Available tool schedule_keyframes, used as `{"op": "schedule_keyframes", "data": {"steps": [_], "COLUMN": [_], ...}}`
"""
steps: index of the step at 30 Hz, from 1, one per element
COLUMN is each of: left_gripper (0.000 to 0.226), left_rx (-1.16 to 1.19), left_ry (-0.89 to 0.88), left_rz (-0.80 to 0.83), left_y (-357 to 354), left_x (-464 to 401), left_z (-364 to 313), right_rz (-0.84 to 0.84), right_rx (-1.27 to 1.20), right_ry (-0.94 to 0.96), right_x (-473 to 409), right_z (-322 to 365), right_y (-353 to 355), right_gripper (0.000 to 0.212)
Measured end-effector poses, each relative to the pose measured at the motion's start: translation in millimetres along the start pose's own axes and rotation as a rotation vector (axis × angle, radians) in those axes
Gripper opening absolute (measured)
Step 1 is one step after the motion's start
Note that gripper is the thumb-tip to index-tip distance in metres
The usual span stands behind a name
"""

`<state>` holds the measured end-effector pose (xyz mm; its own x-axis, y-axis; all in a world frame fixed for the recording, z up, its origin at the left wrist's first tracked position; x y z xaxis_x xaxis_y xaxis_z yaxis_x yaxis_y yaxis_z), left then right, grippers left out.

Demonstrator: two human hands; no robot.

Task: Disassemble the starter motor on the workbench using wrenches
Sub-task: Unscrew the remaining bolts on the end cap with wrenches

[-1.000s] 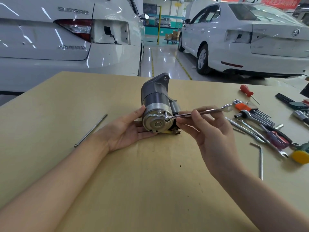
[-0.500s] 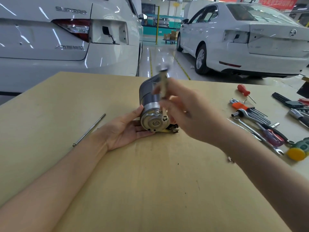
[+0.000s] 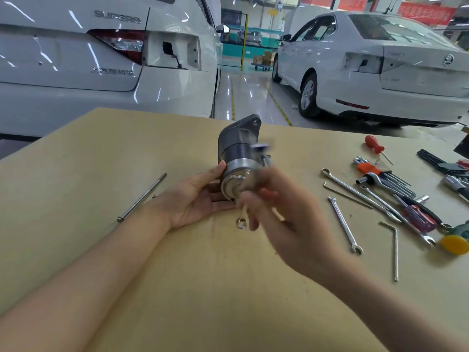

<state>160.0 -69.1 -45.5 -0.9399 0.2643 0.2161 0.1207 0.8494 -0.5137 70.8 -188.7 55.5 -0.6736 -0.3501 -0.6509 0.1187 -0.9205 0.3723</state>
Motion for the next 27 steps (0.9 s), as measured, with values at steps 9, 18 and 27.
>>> {"op": "schedule_keyframes", "data": {"steps": [9,18,27], "left_gripper": [0.05,0.054,0.066], "left_rx": [0.0,-0.005,-0.002], "left_ry": [-0.018,-0.024,-0.004], "left_rz": [0.005,0.025,0.068], "left_y": [5.9,7.4,4.7], "left_x": [-6.0,-6.7,-7.0], "left_z": [1.9,1.9,2.8], "right_rz": [-0.551,-0.567,-0.531], "right_rx": [-0.921,-0.934,-0.684], "right_ry": [-0.667,-0.669,-0.503], "right_x": [26.5,25.7,20.6], "right_z": [-74.5,-73.9,-64.2], "right_y": [28.0,27.9,39.6], "right_gripper": [0.012,0.038,0.012]}}
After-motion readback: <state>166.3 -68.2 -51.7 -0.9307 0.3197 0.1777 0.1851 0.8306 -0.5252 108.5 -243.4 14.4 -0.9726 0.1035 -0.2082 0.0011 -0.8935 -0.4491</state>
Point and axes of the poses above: each hand's wrist, its own x-axis away from the middle knuckle, its own y-axis out of the back of the hand, z = x × y, the point moved 8 cm from there along -x, towards the middle knuckle, and after that the axes turned 5 degrees about -z, right-handed, at the moved point
